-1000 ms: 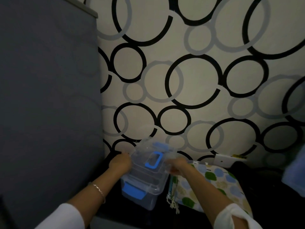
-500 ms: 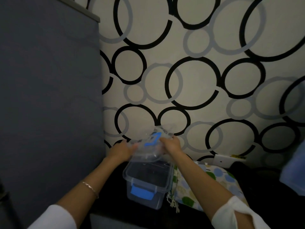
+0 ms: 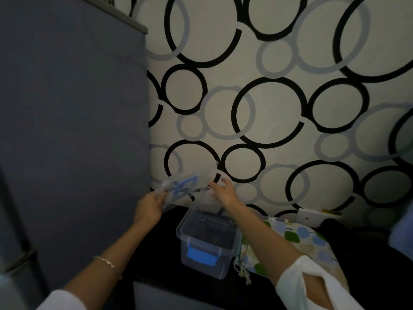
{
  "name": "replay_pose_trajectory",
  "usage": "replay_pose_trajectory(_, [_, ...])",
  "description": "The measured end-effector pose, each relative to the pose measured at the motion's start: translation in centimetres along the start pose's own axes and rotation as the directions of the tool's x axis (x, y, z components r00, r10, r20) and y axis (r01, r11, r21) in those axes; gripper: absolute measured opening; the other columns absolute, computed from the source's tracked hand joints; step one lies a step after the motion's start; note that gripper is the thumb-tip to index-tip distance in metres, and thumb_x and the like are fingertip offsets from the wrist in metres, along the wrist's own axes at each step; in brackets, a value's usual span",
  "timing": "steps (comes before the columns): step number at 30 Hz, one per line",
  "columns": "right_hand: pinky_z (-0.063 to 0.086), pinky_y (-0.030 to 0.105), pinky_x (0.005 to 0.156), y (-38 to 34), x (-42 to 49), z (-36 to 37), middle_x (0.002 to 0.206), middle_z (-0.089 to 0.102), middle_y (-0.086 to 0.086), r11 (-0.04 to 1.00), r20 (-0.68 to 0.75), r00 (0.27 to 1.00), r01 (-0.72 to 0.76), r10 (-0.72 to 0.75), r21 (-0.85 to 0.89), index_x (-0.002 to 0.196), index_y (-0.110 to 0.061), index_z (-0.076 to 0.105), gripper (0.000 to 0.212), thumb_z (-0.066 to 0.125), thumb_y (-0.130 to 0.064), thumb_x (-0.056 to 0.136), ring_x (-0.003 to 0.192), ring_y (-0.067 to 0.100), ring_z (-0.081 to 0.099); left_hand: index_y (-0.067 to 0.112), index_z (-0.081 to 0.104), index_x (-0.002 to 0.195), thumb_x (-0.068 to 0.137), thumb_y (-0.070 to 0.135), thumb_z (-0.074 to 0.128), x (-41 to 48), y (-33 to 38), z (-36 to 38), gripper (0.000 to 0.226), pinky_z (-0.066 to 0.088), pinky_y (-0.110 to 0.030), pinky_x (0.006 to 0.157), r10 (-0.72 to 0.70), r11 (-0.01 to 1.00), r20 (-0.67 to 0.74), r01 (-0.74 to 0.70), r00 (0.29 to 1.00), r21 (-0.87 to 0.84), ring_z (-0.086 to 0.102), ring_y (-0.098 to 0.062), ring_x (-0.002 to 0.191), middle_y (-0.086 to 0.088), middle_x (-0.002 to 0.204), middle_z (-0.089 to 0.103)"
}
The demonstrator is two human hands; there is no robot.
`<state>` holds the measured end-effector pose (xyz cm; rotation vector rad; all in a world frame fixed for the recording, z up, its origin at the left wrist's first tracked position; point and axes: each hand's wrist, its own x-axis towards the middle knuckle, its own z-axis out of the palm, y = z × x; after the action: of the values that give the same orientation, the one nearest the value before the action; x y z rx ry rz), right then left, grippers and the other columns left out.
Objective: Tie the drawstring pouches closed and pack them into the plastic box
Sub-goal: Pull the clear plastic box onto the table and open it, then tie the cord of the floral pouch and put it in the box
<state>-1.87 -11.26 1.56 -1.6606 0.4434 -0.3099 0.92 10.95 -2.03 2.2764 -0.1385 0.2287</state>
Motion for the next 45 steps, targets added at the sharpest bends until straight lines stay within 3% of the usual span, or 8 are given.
replay_pose_trajectory(3, [0.047, 0.041, 0.1, 2.6, 0.5, -2.3, 0.139, 0.049, 0.018, 0.973, -0.123, 0.992, -0.059, 0.031, -0.225, 0.145, -0.006, 0.034, 0.06, 0.061, -0.021, 0.093, 0.12, 0.033, 0.053, -0.008, 0.064, 0.105, 0.102, 0.025, 0.045, 0.4, -0.9, 0.4, 0.038, 0.046, -0.039, 0.081, -0.231, 0.926, 0.09, 0.247, 0.969, -0.286, 0.062, -0.039, 0.098, -0.026, 0.106, 0.064])
replay_pose_trajectory(7, [0.053, 0.041, 0.088, 5.4, 0.2, -5.2, 0.122, 0.058, 0.018, 0.856, -0.234, 0.972, -0.13, 0.01, -0.501, 0.127, -0.005, 0.048, 0.042, 0.06, -0.021, 0.09, 0.104, 0.034, 0.059, 0.007, 0.057, 0.094, 0.102, 0.038, 0.043, 0.1, -2.7, 1.0, 0.035, 0.042, -0.061, 0.081, -0.426, 0.412, 0.568, 0.71, 0.704, -0.571, 0.051, -0.03, 0.105, -0.01, 0.099, 0.056])
replay_pose_trajectory(15, [0.049, 0.039, 0.095, 9.4, -0.4, -7.4, 0.125, 0.059, 0.025, 0.782, -0.078, 0.984, -0.176, 0.162, -0.598, 0.121, 0.006, 0.056, 0.03, 0.049, -0.011, 0.098, 0.113, 0.035, 0.057, 0.004, 0.045, 0.14, 0.102, 0.024, 0.046, -1.8, -7.8, 5.1, 0.043, 0.029, -0.063, 0.109, -0.368, -0.053, 0.793, 0.84, 0.486, -0.54, 0.034, -0.04, 0.139, -0.016, 0.149, 0.041])
replay_pose_trajectory(23, [0.048, 0.037, 0.084, 9.7, -1.5, -6.7, 0.127, 0.057, 0.029, 0.832, -0.015, 0.981, -0.172, 0.194, -0.528, 0.125, 0.012, 0.051, 0.031, 0.044, -0.004, 0.099, 0.108, 0.031, 0.058, -0.006, 0.043, 0.134, 0.091, 0.013, 0.064, -2.1, -7.9, 7.1, 0.052, 0.05, -0.054, 0.087, -0.65, 0.499, 0.644, 0.866, 0.402, -0.037, 0.05, -0.041, 0.121, -0.023, 0.138, 0.045])
replay_pose_trajectory(30, [0.053, 0.04, 0.074, 8.9, -3.0, -6.1, 0.115, 0.06, 0.028, 0.879, 0.029, 0.974, -0.189, 0.224, -0.438, 0.123, 0.012, 0.052, 0.031, 0.051, -0.006, 0.096, 0.102, 0.037, 0.062, -0.003, 0.049, 0.135, 0.102, 0.047, 0.031, 0.9, 1.7, 8.5, 0.063, 0.041, -0.04, 0.103, -0.261, 0.964, 0.434, 0.26, 0.862, 0.063, 0.05, -0.037, 0.127, -0.025, 0.14, 0.049])
replay_pose_trajectory(35, [0.039, 0.029, 0.072, 10.5, -3.0, -9.0, 0.074, 0.044, 0.004, 0.77, -0.128, 0.969, -0.246, 0.212, -0.588, 0.07, -0.018, 0.039, 0.03, 0.047, -0.012, 0.099, 0.08, 0.022, 0.049, 0.009, 0.025, 0.149, 0.098, 0.028, 0.048, -0.5, 3.9, 10.5, 0.059, 0.039, -0.048, 0.108, -0.046, 0.945, 0.448, -0.107, 0.893, 0.309, 0.041, -0.039, 0.133, -0.022, 0.148, 0.035])
replay_pose_trajectory(40, [0.045, 0.032, 0.098, 15.7, -4.8, -9.5, 0.129, 0.054, 0.01, 0.502, -0.123, 0.952, -0.255, 0.282, -0.826, 0.126, -0.013, 0.051, 0.058, 0.064, -0.05, 0.082, 0.121, 0.027, 0.052, 0.018, 0.015, 0.152, 0.1, 0.024, 0.039, -2.5, 4.8, 11.5, 0.057, 0.023, -0.061, 0.113, -0.118, 0.832, 0.414, -0.137, 0.903, 0.537, 0.009, -0.041, 0.146, -0.017, 0.158, 0.007])
replay_pose_trajectory(45, [0.044, 0.033, 0.099, 16.5, -4.8, -9.7, 0.134, 0.051, 0.012, 0.444, -0.067, 0.965, -0.177, 0.252, -0.878, 0.128, -0.008, 0.05, 0.042, 0.056, -0.032, 0.093, 0.122, 0.027, 0.051, 0.012, 0.026, 0.147, 0.095, 0.024, 0.048, -3.3, 6.0, 11.3, 0.057, 0.024, -0.053, 0.115, 0.083, 0.829, 0.321, -0.244, 0.943, 0.503, 0.016, -0.035, 0.144, -0.017, 0.155, 0.018])
